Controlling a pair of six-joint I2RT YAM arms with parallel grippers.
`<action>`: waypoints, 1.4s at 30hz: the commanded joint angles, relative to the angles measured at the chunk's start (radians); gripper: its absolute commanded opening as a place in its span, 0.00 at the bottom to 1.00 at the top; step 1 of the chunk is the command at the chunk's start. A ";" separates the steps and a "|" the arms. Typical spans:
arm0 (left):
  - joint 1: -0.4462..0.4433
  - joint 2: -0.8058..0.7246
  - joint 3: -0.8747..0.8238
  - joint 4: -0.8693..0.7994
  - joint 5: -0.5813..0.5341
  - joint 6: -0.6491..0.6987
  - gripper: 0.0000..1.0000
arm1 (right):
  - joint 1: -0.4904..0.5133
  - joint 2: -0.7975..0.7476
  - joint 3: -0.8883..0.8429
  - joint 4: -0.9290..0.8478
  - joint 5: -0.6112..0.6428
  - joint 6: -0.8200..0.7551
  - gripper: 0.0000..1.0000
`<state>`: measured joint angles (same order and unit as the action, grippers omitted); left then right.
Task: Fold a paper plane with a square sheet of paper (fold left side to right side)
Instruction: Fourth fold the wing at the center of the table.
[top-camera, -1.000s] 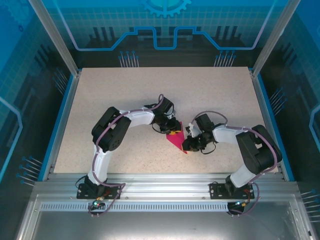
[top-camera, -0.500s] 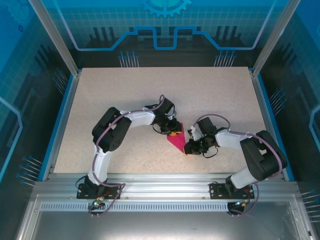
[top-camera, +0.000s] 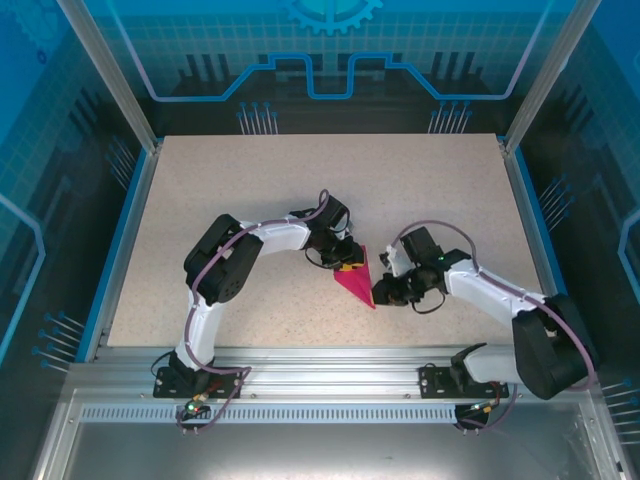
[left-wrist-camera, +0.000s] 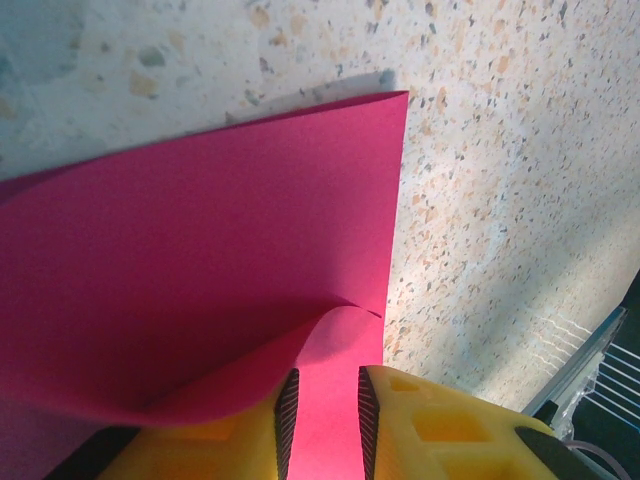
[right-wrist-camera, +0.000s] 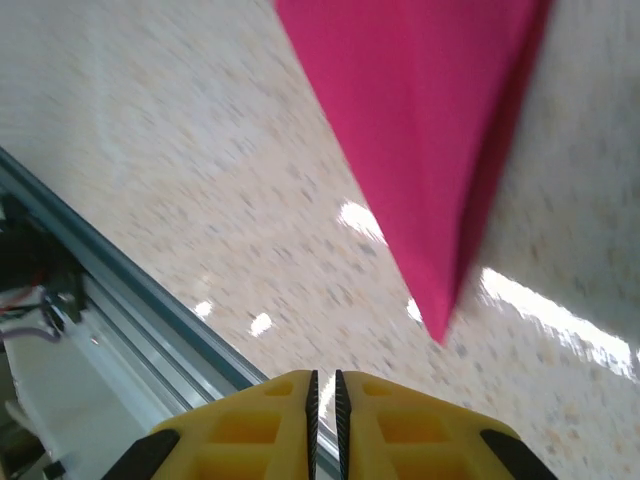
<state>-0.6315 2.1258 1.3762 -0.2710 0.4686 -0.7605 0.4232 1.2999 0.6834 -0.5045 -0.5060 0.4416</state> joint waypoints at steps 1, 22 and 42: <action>0.007 0.021 -0.045 -0.068 -0.081 0.004 0.29 | 0.009 0.038 0.043 0.044 0.005 0.024 0.15; 0.048 0.019 -0.002 -0.070 -0.081 0.038 0.31 | 0.032 0.372 0.008 0.030 0.185 0.022 0.11; 0.206 0.118 0.161 -0.151 -0.067 0.189 0.32 | 0.035 0.375 -0.011 0.016 0.204 0.025 0.10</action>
<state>-0.5106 2.1986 1.5146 -0.4156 0.5323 -0.6270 0.4335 1.6245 0.7330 -0.3683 -0.4152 0.4709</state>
